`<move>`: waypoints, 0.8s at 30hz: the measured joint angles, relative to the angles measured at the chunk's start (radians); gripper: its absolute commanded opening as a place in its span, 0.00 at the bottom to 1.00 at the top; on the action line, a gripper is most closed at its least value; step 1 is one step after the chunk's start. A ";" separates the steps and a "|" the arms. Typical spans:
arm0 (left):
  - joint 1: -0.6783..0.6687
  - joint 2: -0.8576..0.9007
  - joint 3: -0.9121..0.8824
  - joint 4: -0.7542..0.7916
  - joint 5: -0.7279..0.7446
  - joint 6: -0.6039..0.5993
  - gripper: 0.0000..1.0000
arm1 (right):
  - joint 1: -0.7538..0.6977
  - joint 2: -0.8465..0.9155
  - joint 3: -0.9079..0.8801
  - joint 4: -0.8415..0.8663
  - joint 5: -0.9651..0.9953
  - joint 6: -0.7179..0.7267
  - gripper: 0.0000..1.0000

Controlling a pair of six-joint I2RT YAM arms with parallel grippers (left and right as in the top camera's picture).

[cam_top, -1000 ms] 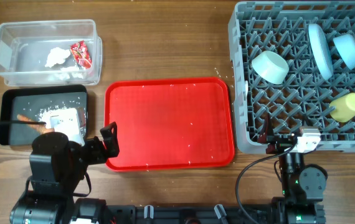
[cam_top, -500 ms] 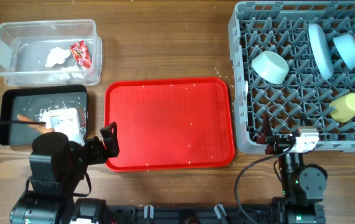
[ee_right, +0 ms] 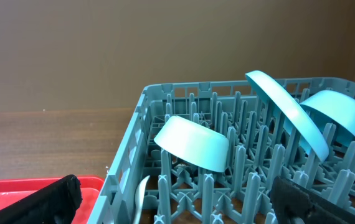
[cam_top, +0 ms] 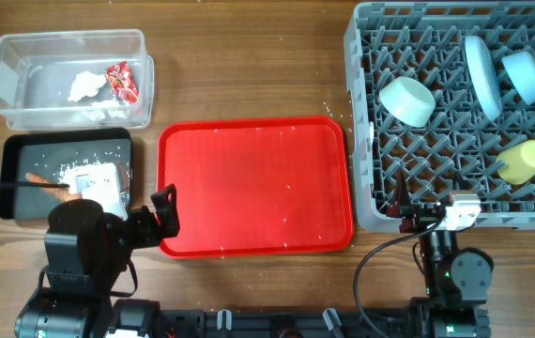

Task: Sort waste into correct bins and load items into the dishwasher rack

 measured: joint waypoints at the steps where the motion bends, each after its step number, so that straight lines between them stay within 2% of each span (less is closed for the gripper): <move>1: 0.000 -0.001 0.000 0.000 0.000 0.000 1.00 | 0.000 0.000 0.000 0.000 0.000 0.000 1.00; 8: 0.025 -0.060 -0.004 -0.013 0.000 0.000 1.00 | 0.000 0.000 0.000 0.000 0.000 0.000 1.00; 12: 0.058 -0.172 -0.110 0.061 0.000 0.001 1.00 | 0.000 0.000 0.000 -0.001 0.000 0.000 1.00; 21: 0.060 -0.453 -0.594 0.568 0.000 -0.020 1.00 | 0.001 0.000 0.000 -0.001 -0.002 0.000 1.00; 24: 0.061 -0.509 -0.707 0.716 0.000 -0.038 1.00 | 0.001 0.000 0.000 -0.001 -0.003 0.000 1.00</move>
